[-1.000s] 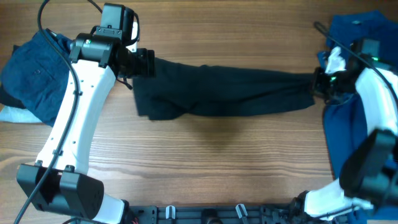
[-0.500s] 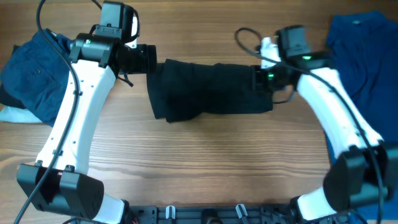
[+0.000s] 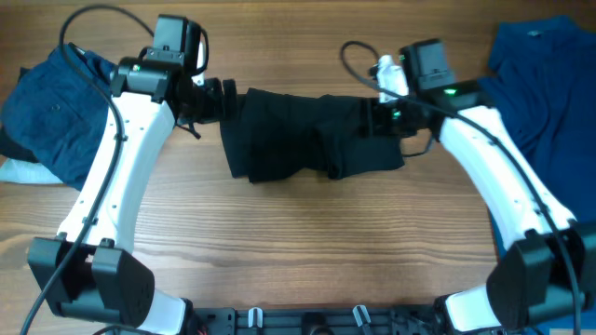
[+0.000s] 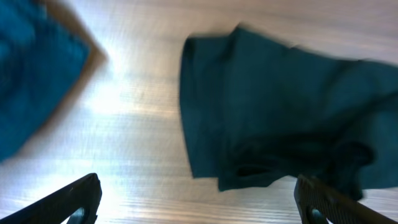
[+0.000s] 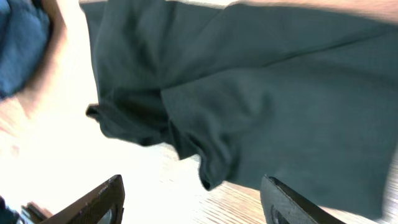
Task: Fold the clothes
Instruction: 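Fold the right end of the polo strip toward the left gripper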
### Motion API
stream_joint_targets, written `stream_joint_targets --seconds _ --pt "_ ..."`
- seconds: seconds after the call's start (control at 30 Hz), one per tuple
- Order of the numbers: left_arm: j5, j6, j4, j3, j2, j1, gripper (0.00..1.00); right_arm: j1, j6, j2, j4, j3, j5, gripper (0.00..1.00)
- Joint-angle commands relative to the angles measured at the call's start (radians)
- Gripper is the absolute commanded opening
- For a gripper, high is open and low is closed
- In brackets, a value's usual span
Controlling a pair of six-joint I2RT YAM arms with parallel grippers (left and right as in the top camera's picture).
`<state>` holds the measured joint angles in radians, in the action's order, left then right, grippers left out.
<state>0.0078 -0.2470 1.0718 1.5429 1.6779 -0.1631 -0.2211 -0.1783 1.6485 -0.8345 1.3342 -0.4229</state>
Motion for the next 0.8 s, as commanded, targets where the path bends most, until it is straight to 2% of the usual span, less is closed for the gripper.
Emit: stream_joint_targets --seconds 0.0,0.13,0.43,0.47,0.6,0.63,0.7,0.77 --pt "0.196 -0.086 -0.13 -0.18 0.055 0.052 1.0 0.082 0.006 -0.027 -0.039 0.007 -0.003 0.73" --pt "0.38 -0.086 -0.313 -0.29 0.147 0.061 1.0 0.108 0.032 -0.027 -0.073 0.005 0.0 0.73" --pt "0.378 -0.076 -0.445 -0.294 0.372 0.047 0.99 0.108 0.045 -0.027 -0.091 0.005 0.0 0.73" --pt "0.379 -0.075 -0.452 -0.294 0.384 0.045 0.93 0.108 0.047 -0.027 -0.094 0.005 0.001 0.73" --pt "0.468 -0.042 -0.513 -0.294 0.388 0.026 0.52 0.108 0.047 -0.027 -0.093 0.005 0.001 0.73" --pt "0.502 -0.029 -0.528 -0.294 0.388 0.019 0.39 0.108 0.047 -0.027 -0.093 0.005 0.001 0.73" --pt "0.508 -0.029 -0.526 -0.294 0.386 0.011 0.04 0.108 0.047 -0.027 -0.098 0.005 0.001 0.73" --pt "0.507 -0.029 -0.488 -0.292 0.371 0.016 0.04 0.108 0.047 -0.027 -0.102 0.005 0.001 0.73"
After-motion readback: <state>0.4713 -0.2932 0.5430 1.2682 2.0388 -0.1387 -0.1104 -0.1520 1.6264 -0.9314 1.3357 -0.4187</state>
